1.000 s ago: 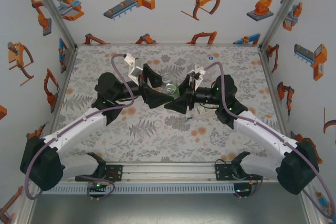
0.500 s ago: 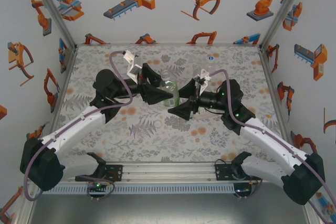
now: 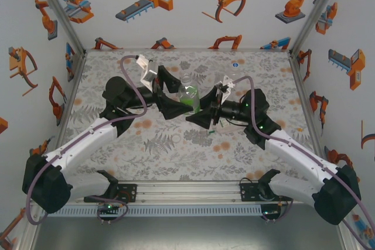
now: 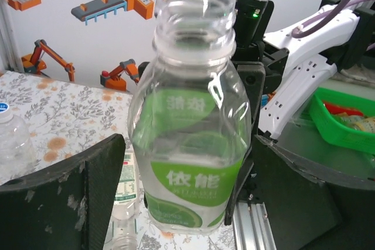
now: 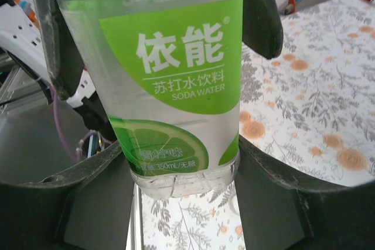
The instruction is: Screw on the bottle caps
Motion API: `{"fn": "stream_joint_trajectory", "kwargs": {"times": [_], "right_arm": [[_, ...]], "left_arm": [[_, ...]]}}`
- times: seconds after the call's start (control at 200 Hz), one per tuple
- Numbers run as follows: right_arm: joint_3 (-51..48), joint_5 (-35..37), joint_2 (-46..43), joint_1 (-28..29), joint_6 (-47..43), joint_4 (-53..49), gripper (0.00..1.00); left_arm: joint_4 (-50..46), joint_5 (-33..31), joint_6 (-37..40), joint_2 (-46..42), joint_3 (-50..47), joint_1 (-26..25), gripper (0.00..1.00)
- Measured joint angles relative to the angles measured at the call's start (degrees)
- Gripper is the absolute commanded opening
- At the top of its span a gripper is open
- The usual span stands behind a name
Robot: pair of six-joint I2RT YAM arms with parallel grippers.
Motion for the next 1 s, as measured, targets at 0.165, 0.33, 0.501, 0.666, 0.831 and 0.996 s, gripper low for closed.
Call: {"fn": "stream_joint_trajectory", "kwargs": {"times": [0.165,0.33,0.501,0.666,0.831,0.996], "right_arm": [[0.0,1.4,1.9,0.3,3.1,6.8,0.40],[0.0,1.7,3.8,1.5,4.6,9.9,0.40],[0.0,1.9,4.4,2.1,5.5,12.4,0.39],[0.0,2.3,5.4,2.2,7.1,15.4,0.39],[-0.1,3.3,5.8,2.3,8.3,15.9,0.69],[-1.6,4.6,2.7,2.5,7.7,13.9,0.76]], "left_arm": [[3.7,-0.6,-2.6,0.9,-0.1,-0.4,0.81],[5.4,-1.0,-3.9,2.4,-0.1,-1.1,0.80],[6.5,-1.4,-5.0,3.8,-0.1,-1.5,0.78],[9.0,-1.6,-6.2,4.3,-0.2,-1.5,0.64],[9.8,-1.8,-6.4,4.3,-0.4,-1.5,0.51],[0.4,-2.8,-2.6,2.1,-0.5,-0.3,0.40]]}}
